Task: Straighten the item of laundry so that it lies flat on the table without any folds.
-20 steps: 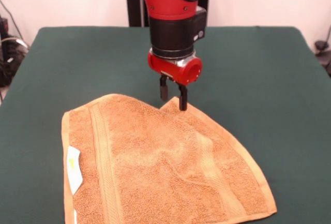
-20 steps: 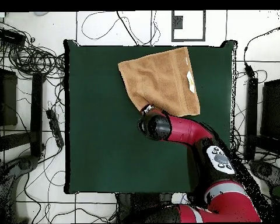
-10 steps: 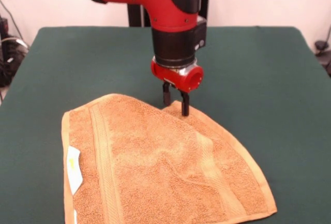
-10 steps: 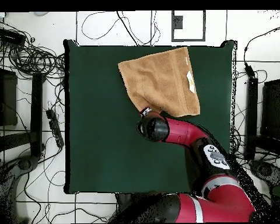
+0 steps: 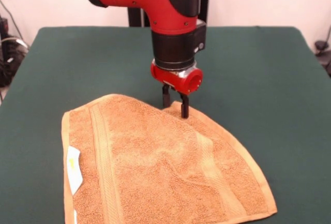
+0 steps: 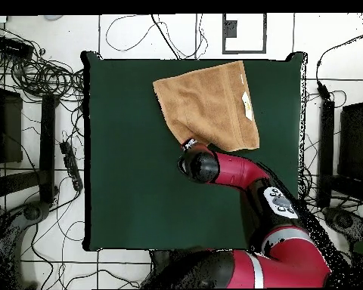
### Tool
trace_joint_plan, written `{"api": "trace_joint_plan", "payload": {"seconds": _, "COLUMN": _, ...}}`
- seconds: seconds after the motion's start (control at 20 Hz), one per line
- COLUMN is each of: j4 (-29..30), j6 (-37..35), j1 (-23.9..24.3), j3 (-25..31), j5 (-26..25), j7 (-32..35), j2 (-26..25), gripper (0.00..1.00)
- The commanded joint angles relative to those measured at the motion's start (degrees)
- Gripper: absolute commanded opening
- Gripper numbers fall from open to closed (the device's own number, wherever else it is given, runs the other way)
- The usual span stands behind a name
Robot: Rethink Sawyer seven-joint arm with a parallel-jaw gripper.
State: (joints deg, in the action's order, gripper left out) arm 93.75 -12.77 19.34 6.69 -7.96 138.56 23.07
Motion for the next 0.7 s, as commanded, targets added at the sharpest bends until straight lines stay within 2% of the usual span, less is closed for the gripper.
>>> {"api": "trace_joint_plan", "payload": {"seconds": 0.05, "j4": -3.74, "j6": 5.0, "j1": -0.93, "j3": 3.46, "j5": -1.08, "j7": 2.44, "j2": -9.98, "gripper": 1.0}}
{"api": "trace_joint_plan", "payload": {"seconds": 0.3, "j4": -4.08, "j6": 5.91, "j1": -1.32, "j3": 2.92, "j5": -1.27, "j7": 2.76, "j2": -10.16, "gripper": 1.0}}
{"api": "trace_joint_plan", "payload": {"seconds": 0.35, "j4": -4.19, "j6": 5.9, "j1": -1.6, "j3": 2.59, "j5": -1.2, "j7": 2.95, "j2": -10.14, "gripper": 0.0}}
{"api": "trace_joint_plan", "payload": {"seconds": 0.7, "j4": -4.31, "j6": 6.65, "j1": -2.19, "j3": 1.91, "j5": -0.92, "j7": 3.59, "j2": -10.14, "gripper": 0.0}}
